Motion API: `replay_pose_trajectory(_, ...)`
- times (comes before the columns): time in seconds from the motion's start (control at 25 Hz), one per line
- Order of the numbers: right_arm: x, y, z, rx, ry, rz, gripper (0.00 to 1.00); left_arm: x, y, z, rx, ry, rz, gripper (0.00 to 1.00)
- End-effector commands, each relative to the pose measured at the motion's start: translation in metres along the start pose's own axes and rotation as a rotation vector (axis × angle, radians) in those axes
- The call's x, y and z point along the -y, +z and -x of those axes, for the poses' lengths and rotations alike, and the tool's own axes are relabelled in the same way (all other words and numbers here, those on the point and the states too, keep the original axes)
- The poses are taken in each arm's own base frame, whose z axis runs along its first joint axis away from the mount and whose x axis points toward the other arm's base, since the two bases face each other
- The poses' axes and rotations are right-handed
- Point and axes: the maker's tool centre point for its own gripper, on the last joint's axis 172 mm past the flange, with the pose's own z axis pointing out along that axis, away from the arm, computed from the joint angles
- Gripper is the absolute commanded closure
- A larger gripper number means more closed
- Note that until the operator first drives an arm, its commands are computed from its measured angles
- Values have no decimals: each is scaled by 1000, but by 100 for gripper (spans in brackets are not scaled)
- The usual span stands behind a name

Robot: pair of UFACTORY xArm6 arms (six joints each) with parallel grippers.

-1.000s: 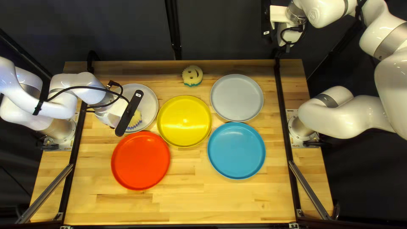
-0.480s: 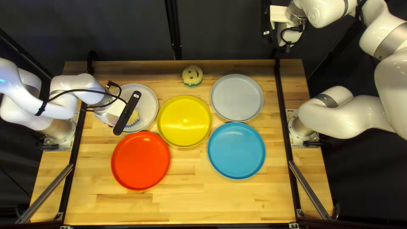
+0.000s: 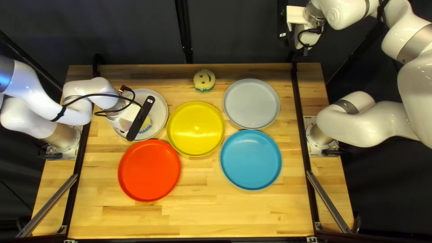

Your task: Pick up sponge and scrub the plate

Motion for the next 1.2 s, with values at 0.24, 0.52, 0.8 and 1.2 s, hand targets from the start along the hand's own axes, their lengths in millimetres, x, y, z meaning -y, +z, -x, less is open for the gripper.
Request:
replay_pose_trajectory(0.24,0,0,0,0,0,0,0,-14,0,27,9,-6,9,100)
replay_pose_trajectory(0.52,0,0,0,0,0,0,0,-21,4,51,12,-36,22,100)
replay_pose_trajectory(0.8,0,0,0,0,0,0,0,-7,7,30,3,-31,24,100)
replay_pose_trajectory(1.2,0,0,0,0,0,0,0,16,-1,-1,-12,-5,5,100)
